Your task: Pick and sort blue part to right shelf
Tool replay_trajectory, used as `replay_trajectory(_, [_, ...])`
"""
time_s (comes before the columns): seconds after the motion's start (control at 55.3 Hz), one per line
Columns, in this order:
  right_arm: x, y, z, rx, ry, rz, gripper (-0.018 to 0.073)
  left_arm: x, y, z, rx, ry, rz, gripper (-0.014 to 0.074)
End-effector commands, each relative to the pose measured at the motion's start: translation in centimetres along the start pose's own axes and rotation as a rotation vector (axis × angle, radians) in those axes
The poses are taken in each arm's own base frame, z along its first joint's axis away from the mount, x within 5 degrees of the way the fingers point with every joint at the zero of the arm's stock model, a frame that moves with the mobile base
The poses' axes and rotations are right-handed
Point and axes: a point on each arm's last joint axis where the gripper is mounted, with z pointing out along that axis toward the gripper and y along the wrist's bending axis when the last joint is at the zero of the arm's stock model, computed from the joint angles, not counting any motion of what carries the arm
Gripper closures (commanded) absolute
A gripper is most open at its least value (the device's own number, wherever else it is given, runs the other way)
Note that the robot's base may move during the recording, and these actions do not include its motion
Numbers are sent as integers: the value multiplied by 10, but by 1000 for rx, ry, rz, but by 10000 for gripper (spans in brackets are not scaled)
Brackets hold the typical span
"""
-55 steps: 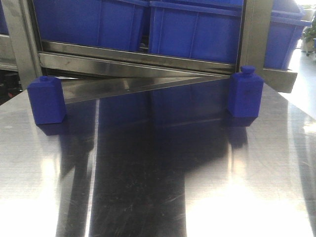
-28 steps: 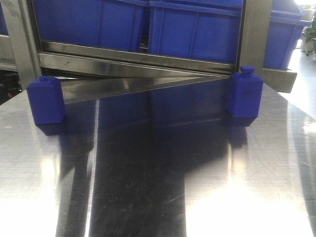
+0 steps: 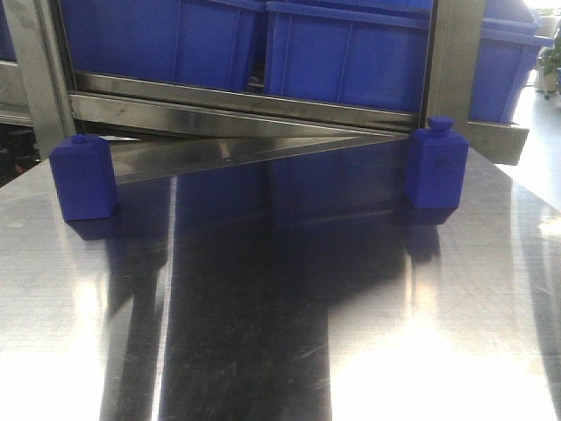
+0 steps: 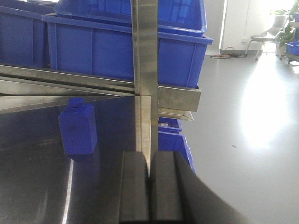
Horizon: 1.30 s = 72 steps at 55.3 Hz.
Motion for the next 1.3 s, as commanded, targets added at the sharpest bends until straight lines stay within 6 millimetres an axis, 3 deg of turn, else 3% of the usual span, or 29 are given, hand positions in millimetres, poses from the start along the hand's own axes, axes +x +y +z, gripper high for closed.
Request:
replay_trajectory(0.0, [-12,0,-2,-1,-117,-8,516,-28,-5,10,60,-33,-70,54])
replay_trajectory(0.416, [-12,0,-2,-1,-117,-8,516,-92,-16,99,177,272,-177,29])
replay_trajectory(0.596, [-12,0,-2,-1,-117,-8,516,-105,-25,142,118,425,-191,44])
replay_trajectory(0.867, [-12,0,-2,-1,-117,-8,516,-105,-38,199,9,522,-113,76])
replay_trajectory(1.138, [-12,0,-2,-1,-117,-8,516,-78,-30,248,-47,615,-95,75])
replay_trajectory(1.283, [-12,0,-2,-1,-117,-8,516,-68,-31,265,-33,647,-134,76])
